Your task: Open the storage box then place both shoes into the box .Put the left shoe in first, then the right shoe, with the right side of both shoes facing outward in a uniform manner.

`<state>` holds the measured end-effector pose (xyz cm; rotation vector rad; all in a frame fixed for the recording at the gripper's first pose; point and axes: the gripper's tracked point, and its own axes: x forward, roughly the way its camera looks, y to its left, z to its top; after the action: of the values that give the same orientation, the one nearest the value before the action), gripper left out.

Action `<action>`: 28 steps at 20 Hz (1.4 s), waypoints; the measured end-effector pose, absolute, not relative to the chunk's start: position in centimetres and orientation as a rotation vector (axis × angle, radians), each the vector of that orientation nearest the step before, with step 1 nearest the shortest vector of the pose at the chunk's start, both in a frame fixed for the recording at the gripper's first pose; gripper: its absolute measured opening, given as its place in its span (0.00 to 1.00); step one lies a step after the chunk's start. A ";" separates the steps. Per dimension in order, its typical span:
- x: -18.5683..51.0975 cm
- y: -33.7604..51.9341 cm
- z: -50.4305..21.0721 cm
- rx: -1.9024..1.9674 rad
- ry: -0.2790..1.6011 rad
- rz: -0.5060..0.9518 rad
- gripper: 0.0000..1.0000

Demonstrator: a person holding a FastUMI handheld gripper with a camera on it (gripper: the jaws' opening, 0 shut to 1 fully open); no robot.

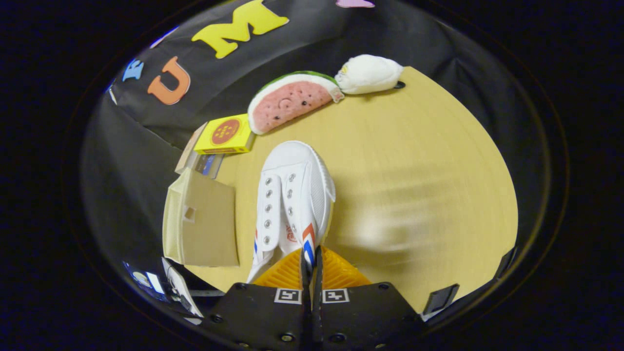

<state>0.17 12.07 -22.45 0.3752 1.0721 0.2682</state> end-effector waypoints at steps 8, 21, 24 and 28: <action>0.9 31.1 -14.0 0.391 0.974 0.321 0.01; 1.4 43.1 -18.4 0.212 1.004 0.259 0.01; 1.1 42.0 -20.0 0.189 1.006 0.220 0.01; 0.6 41.9 -21.0 0.173 1.005 0.218 0.01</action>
<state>0.64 41.91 -20.97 0.1728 1.0046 0.2180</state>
